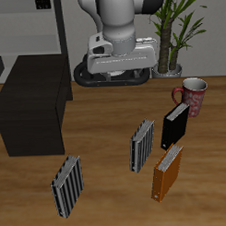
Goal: Place the black book upright on top of the shelf
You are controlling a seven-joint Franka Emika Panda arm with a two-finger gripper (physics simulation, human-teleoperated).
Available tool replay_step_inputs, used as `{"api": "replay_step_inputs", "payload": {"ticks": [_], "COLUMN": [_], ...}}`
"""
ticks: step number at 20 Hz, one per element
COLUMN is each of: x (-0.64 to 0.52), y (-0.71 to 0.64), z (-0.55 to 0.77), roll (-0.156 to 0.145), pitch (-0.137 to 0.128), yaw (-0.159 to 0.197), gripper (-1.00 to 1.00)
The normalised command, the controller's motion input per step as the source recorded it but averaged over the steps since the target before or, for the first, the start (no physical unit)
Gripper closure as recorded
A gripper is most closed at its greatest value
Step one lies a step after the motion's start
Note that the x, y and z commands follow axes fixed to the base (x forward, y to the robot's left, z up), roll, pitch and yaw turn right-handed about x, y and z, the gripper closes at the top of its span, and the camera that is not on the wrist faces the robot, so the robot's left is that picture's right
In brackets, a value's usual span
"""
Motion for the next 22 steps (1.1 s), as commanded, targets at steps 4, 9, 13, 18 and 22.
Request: {"api": "replay_step_inputs", "payload": {"ticks": [4,9,13,18,22], "x": [-0.01,-0.06,-0.08,-0.06,0.01], "y": [0.09,0.34,0.58,0.47,0.4], "z": [0.0,0.03,0.0,0.05,-0.09], "roll": [0.003,-0.031,0.019,0.019,0.016], "pitch": [-0.005,-0.063,-0.026,-0.035,-0.003], "yaw": [-0.002,-0.003,-0.055,-0.058,-0.018], "gripper": [-1.0,-1.0,-1.0,-1.0,-1.0]}}
